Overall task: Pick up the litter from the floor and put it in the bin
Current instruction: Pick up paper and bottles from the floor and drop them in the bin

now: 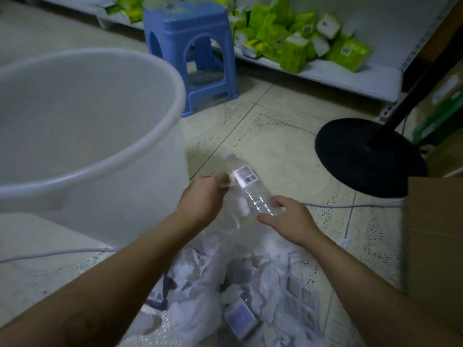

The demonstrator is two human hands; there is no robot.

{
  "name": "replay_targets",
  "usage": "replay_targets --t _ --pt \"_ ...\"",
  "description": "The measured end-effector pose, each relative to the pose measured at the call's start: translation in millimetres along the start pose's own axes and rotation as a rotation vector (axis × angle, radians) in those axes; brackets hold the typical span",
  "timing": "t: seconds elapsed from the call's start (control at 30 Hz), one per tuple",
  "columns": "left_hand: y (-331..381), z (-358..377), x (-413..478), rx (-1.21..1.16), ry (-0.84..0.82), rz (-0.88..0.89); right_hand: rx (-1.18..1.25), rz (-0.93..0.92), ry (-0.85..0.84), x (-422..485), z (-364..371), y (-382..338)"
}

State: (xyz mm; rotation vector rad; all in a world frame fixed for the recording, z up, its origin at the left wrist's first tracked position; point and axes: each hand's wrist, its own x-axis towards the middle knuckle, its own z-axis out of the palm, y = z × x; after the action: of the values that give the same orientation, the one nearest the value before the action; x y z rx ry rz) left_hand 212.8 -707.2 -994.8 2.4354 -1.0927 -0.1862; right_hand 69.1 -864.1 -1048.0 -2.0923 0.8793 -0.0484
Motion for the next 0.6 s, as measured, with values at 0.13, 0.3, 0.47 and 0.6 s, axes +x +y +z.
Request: replay_targets --t 0.13,0.3,0.47,0.6 --pt "30 -51 14 -0.071 0.043 0.114 0.064 -0.045 0.120 -6 -47 -38" --pt "49 -140 28 -0.040 0.238 0.234 0.119 -0.172 0.294 -7 -103 -122" --pt "22 -227 24 0.151 0.312 0.204 0.115 -0.343 0.356 -21 -117 -222" --pt "-49 -261 -4 0.256 0.266 0.016 -0.025 -0.433 0.290 -24 -86 -294"
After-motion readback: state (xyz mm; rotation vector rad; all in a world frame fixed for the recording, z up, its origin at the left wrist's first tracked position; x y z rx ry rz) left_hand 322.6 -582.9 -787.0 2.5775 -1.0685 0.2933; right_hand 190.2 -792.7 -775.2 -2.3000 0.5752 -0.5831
